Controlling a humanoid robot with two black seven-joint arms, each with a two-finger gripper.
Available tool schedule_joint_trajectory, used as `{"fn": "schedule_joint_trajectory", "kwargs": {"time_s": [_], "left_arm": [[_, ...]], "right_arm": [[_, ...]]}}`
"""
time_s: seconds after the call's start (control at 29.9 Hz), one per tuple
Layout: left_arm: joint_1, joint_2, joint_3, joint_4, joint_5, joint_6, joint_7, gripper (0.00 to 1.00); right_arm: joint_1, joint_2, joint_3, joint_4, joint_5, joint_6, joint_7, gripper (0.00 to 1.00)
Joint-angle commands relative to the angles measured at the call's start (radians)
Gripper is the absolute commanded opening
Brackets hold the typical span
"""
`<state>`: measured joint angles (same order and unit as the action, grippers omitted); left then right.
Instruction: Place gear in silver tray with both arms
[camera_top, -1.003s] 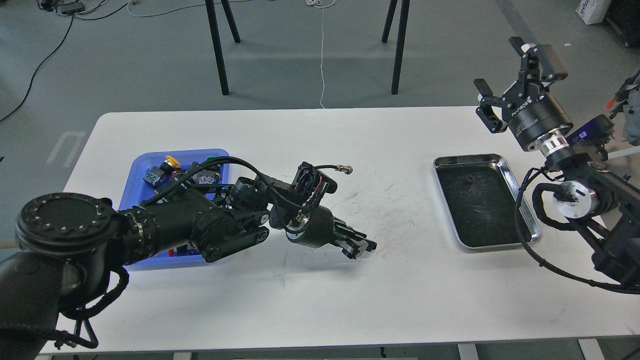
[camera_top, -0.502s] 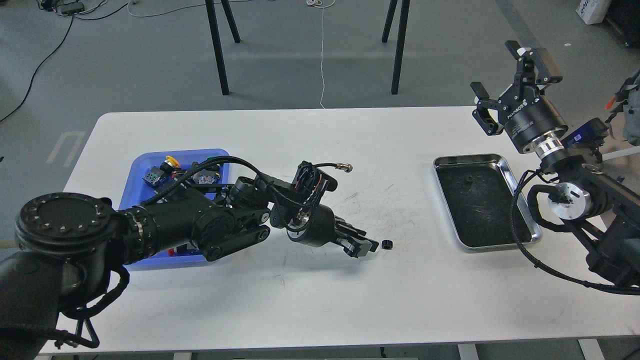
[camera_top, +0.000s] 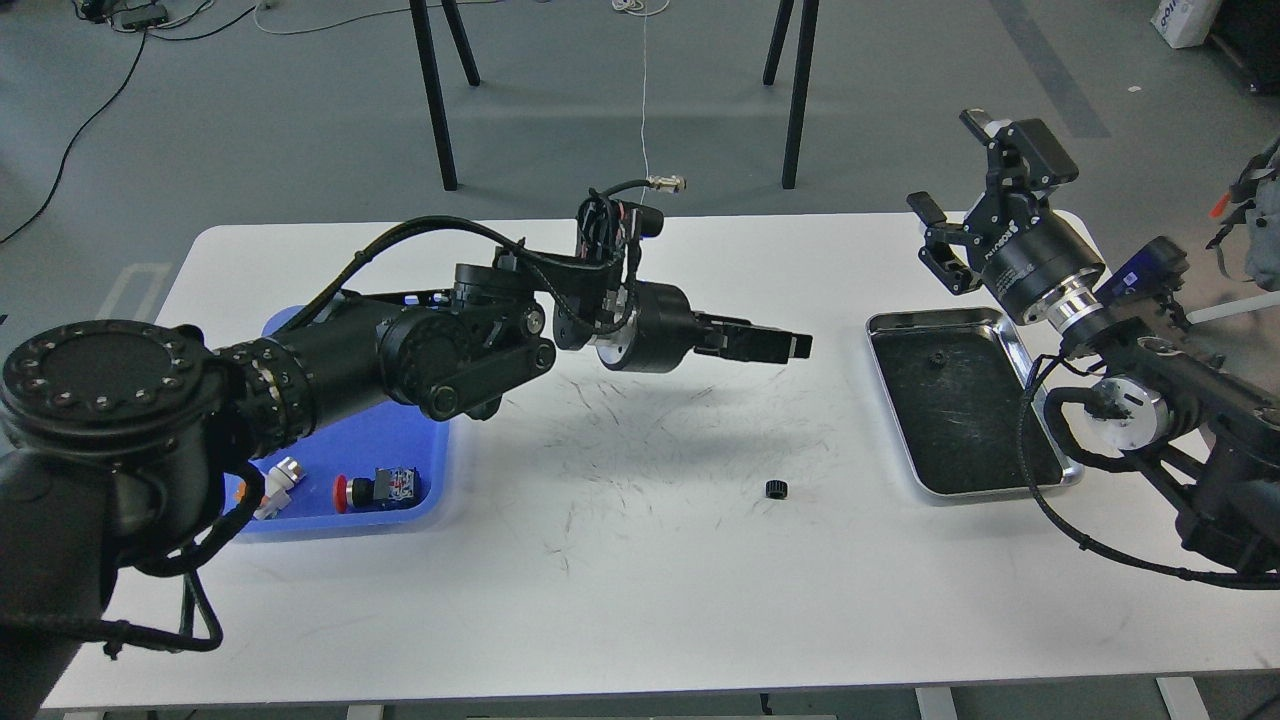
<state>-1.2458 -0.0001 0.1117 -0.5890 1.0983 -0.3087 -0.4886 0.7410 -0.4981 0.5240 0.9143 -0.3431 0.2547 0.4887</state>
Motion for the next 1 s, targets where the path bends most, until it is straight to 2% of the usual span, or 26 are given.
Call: {"fn": "schedule_joint_trajectory", "kwargs": {"time_s": [0.0,0.3,0.43,0.54,0.64,0.97], "left_arm": [[-0.041,0.0,-0.02,0.067,-0.101,-0.004,0.0,1.0],[-0.072,0.0,-0.03,0.271,-0.391,-0.001,0.0,1.0],[-0.072,0.0,-0.032,0.337,-0.526,-0.004,0.0,1.0],[-0.07,0.0,-0.032,0.363,-0.635,-0.004,0.0,1.0],[-0.067,0.0,-0.052,0.38,-0.713,-0.004,0.0,1.0],[0.028,0.012,-0.217,0.382,-0.727,-0.006,0.0,1.0]], "right_arm": [[0.032,0.003,-0.106,0.0,-0.057,-0.002,0.0,0.98],[0.161,0.001,-0.396,-0.009,-0.149,-0.002,0.0,0.98],[0.181,0.0,-0.443,-0.015,-0.151,0.0,0.0,0.98],[0.184,0.0,-0.444,-0.014,-0.166,0.0,0.0,0.98],[0.181,0.0,-0.443,-0.023,-0.276,-0.015,0.0,0.98],[0.189,-0.005,-0.443,-0.015,-0.516,-0.051,0.0,0.98]]}}
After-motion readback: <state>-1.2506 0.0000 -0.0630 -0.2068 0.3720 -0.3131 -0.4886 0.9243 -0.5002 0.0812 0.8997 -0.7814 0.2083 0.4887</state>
